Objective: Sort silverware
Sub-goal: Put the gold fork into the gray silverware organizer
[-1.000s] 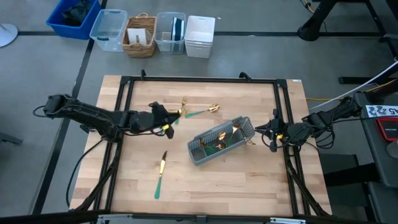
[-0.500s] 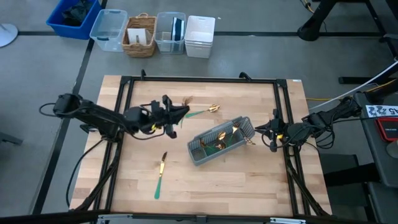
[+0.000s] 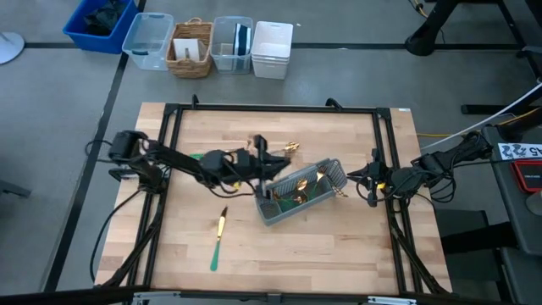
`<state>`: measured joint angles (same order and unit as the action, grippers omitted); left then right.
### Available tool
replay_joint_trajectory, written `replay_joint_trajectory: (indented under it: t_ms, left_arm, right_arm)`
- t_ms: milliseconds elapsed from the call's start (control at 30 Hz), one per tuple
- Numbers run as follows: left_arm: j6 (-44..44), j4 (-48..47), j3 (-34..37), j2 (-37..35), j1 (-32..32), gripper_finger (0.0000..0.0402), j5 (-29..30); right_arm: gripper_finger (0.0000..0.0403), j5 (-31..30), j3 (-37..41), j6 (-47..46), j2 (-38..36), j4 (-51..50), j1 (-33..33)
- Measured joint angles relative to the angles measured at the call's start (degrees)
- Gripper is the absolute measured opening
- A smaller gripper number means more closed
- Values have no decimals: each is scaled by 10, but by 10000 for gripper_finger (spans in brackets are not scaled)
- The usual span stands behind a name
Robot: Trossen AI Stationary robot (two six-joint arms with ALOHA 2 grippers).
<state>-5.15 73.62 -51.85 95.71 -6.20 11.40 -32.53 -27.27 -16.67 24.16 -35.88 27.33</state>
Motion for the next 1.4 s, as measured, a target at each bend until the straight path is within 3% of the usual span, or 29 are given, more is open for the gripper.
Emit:
replay_joint_trajectory:
  t_ms: [433,767,1200,1400]
  left_arm:
    - [-2,-2,-161,182,10,15,-11]
    - [14,-19,-257,279,6,14,-14]
    - [-12,-8,-267,286,6,17,-14]
    - [-44,34,-267,285,8,17,-14]
  right_arm:
    - [42,0,0,0,0,0,0]
    - [42,0,0,0,0,0,0]
    - [42,-2,0,-1,0,0,0]
    - [42,-71,0,-11,0,-2,0]
